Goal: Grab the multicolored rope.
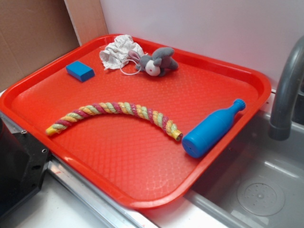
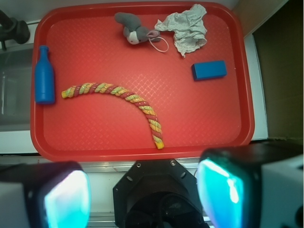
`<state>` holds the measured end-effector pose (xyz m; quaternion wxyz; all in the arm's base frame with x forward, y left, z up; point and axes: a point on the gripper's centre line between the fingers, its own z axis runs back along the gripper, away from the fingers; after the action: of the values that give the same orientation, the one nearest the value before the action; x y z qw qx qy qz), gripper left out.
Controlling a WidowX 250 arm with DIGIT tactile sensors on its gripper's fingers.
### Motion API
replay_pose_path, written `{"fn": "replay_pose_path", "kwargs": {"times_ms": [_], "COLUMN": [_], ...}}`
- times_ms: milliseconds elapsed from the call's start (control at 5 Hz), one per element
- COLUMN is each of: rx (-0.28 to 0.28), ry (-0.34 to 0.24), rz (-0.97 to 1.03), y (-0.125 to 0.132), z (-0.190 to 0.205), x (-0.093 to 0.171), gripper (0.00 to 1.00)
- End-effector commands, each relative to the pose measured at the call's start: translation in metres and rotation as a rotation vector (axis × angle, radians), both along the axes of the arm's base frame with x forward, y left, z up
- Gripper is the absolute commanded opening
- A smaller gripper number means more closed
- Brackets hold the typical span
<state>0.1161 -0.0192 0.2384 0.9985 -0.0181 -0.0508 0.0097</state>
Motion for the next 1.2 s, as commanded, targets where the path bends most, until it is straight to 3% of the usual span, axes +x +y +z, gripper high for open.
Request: {"fn": "replay_pose_path", "kwargs": {"times_ms": [0, 200, 400, 600, 1000], "rx": [0.0, -0.041, -0.039, -0.063, -0.063], "ry": [0.0, -0.048, -0.086, -0.049, -0.049], "rz": [0.0, -0.251, -0.437, -0.545, -0.545], "y": [0.0, -0.017, -0.036, -0.039, -0.039], "z": [0.0, -0.033, -0.055, -0.072, -0.072], "x": [0.0, 0.029, 0.047, 0.06, 0.06], "gripper": [1.0, 1.0, 1.0, 1.0, 1.0]}}
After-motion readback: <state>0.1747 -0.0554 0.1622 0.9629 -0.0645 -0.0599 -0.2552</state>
